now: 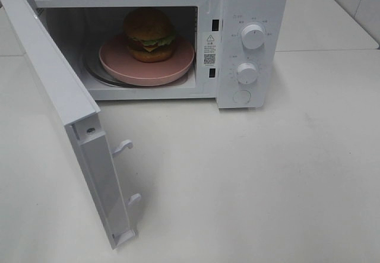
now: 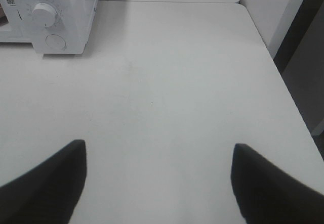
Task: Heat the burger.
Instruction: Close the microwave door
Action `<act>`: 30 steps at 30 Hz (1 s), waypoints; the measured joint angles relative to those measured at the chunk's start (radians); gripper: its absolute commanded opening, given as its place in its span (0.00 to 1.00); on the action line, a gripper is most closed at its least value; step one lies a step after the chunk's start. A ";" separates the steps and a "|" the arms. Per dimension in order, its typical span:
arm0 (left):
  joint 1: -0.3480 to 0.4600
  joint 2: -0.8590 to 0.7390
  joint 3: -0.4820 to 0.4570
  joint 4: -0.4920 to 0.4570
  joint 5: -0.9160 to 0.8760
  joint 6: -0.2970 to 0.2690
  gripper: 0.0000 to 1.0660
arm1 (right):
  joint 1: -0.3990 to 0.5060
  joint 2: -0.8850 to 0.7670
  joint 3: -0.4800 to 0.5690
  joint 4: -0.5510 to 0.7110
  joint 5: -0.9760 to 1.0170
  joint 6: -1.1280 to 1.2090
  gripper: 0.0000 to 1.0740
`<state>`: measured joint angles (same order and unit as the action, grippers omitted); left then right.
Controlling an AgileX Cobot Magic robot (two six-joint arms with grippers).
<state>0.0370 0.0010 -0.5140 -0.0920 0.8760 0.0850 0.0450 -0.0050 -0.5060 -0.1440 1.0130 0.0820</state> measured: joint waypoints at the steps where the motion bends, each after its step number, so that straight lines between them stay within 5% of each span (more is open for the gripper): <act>1: 0.000 0.023 0.000 0.000 -0.024 0.000 0.72 | 0.000 0.000 0.000 0.000 0.000 0.000 0.71; 3: 0.000 0.038 0.000 0.000 -0.039 0.000 0.65 | 0.000 0.000 0.000 0.000 0.000 0.000 0.71; 4: 0.000 0.065 0.000 0.000 -0.066 0.000 0.51 | 0.000 0.000 0.000 0.000 0.000 0.000 0.71; 7: 0.000 0.077 -0.001 0.000 -0.082 0.000 0.45 | 0.000 0.000 0.000 0.000 0.000 0.000 0.71; 9: 0.000 0.143 -0.006 0.000 -0.135 0.000 0.20 | 0.000 0.000 0.000 0.000 0.000 0.000 0.71; 11: 0.000 0.156 -0.006 0.001 -0.148 0.000 0.13 | 0.000 0.000 0.000 0.000 0.000 0.000 0.71; 12: 0.000 0.194 -0.006 0.001 -0.178 0.000 0.00 | 0.000 0.000 0.000 0.000 0.000 0.000 0.71; 18: 0.000 0.278 0.009 0.001 -0.302 0.000 0.00 | 0.000 0.000 0.000 0.000 0.000 0.000 0.71; 30: 0.000 0.392 0.205 0.001 -0.848 0.000 0.00 | 0.000 0.000 0.000 0.001 0.000 0.000 0.71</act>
<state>0.0370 0.3930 -0.3090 -0.0910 0.0280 0.0850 0.0450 -0.0050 -0.5060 -0.1430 1.0130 0.0820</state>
